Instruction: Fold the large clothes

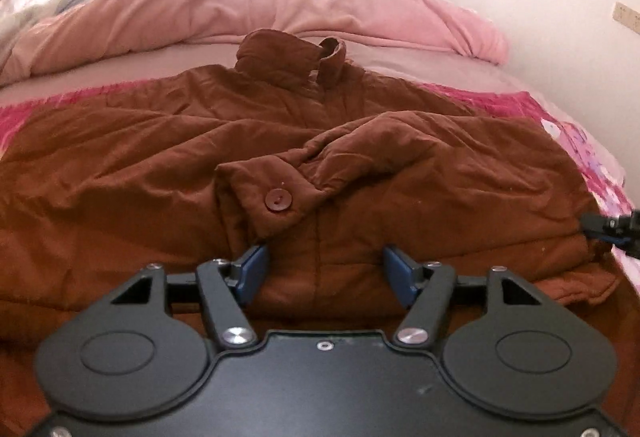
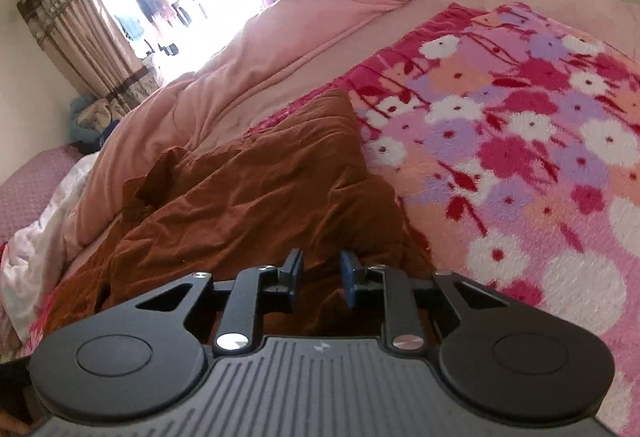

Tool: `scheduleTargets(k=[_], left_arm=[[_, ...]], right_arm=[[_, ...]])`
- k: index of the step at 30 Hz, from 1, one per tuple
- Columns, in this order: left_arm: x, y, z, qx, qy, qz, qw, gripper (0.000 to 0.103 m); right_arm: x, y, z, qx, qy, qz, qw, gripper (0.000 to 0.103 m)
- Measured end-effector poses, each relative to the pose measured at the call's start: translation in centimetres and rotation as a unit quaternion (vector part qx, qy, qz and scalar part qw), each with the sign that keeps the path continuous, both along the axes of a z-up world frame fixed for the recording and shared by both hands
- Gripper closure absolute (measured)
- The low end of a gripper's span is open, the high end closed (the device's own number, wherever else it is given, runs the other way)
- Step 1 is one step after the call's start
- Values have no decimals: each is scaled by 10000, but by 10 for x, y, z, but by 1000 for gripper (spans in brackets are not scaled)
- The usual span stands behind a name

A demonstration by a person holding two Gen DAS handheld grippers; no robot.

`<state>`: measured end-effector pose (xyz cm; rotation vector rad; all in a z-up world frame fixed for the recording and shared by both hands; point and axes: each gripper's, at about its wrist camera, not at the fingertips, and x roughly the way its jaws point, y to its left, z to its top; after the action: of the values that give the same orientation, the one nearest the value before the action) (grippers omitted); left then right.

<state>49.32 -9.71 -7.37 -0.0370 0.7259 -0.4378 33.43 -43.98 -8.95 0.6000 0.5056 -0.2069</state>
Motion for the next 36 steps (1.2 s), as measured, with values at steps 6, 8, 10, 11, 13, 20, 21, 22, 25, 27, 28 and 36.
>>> scheduleTargets(k=[6, 8, 10, 11, 13, 20, 21, 22, 25, 27, 28, 36], left_arm=[[-27, 30, 36, -354, 97, 10, 9993, 32], [-56, 54, 49, -360, -53, -6, 9993, 29], [-88, 82, 54, -406, -98, 32, 9991, 28], [-106, 101, 55, -494, -65, 96, 9987, 27], [-137, 137, 54, -648, -5, 306, 9974, 27], [-225, 240, 33, -801, 36, 1321, 9880, 26], [-232, 251, 26, -914, 144, 1453, 9850, 26], [-238, 262, 19, -1035, 265, 1593, 9814, 26], [-250, 285, 1, -1256, 526, 1902, 9723, 26], [-256, 295, -9, -1478, 650, 1974, 9669, 26], [-257, 297, -12, -1540, 700, 1989, 9653, 26], [-263, 298, -20, -1721, 784, 1926, 9629, 21]], right_arm=[[-14, -4, 14, 260, 13, 93, 9996, 67], [-33, -5, 26, 294, -61, 125, 9995, 55], [-60, -5, 36, 179, -225, 195, 9994, 45], [-75, -5, 39, 124, -255, 245, 9993, 43], [-105, -7, 39, 98, -227, 336, 9991, 43], [-196, -16, 12, 481, -24, 337, 9983, 41], [-206, -16, 7, 505, 37, 306, 9982, 41], [-213, -16, 2, 538, 94, 278, 9981, 41], [-231, -17, -13, 825, 133, 230, 9962, 41], [-240, -14, -20, 1035, 99, 297, 9941, 40], [-242, -13, -24, 1122, 86, 349, 9930, 40], [-246, -10, -36, 1303, -68, 316, 9909, 40]])
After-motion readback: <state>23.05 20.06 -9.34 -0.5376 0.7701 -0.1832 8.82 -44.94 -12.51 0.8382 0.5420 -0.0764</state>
